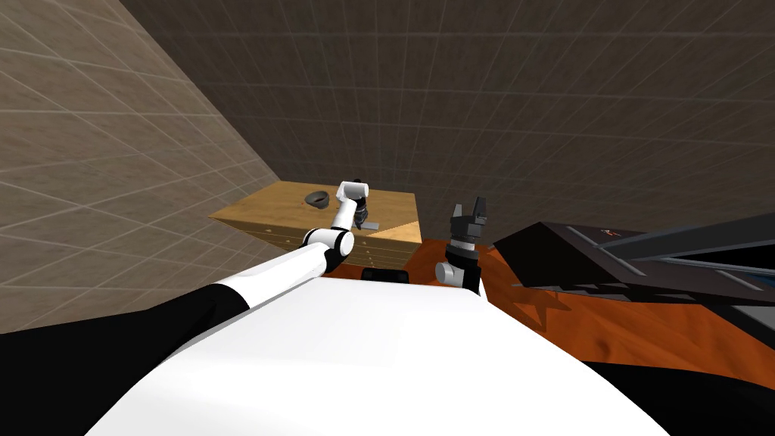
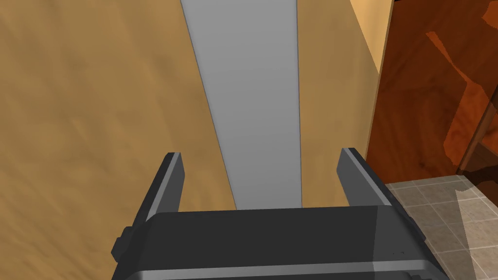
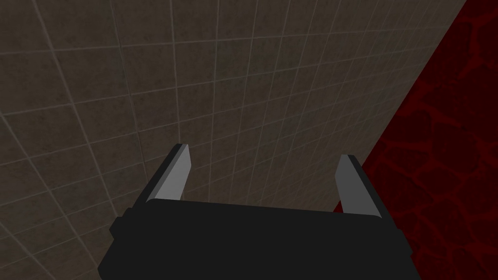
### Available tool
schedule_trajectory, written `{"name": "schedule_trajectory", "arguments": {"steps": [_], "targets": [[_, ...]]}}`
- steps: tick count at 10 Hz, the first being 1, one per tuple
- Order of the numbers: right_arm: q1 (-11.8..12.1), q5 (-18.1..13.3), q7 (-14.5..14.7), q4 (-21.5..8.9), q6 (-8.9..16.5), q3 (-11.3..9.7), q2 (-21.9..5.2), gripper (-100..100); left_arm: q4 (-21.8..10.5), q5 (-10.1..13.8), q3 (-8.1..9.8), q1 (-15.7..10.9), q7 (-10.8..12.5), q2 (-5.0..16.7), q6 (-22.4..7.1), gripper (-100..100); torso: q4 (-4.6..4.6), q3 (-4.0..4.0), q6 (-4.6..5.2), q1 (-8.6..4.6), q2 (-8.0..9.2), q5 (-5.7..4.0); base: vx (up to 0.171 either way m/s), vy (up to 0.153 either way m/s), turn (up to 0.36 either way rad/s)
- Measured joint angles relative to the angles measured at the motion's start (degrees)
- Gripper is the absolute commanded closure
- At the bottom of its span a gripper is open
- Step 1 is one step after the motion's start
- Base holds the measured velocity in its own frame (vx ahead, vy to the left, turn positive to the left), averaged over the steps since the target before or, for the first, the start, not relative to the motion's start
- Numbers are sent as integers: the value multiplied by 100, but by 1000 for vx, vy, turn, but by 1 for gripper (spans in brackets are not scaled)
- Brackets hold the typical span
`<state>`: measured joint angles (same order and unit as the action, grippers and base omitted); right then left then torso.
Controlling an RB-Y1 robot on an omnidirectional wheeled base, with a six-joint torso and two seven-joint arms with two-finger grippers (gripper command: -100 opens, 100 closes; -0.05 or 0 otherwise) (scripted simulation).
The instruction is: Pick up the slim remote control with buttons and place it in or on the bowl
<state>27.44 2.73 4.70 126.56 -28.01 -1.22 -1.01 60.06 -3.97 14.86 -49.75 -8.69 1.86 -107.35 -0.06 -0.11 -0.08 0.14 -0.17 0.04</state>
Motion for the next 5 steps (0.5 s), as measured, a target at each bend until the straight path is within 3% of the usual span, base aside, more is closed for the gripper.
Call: {"name": "schedule_trajectory", "arguments": {"steps": [1,4,5], "targets": [[0,0,0,0,0,0,0,0,3,0,0,1,0,1,-1,-100,2,4,1,-10,6,-3,0,0,0],[0,0,0,0,0,0,0,0,-108,7,-46,135,19,-27,243,-100,3,7,1,-16,11,-4,0,0,0],[0,0,0,0,0,0,0,0,-113,7,-48,140,21,-28,264,100,3,7,1,-16,11,-4,0,0,0]]}}
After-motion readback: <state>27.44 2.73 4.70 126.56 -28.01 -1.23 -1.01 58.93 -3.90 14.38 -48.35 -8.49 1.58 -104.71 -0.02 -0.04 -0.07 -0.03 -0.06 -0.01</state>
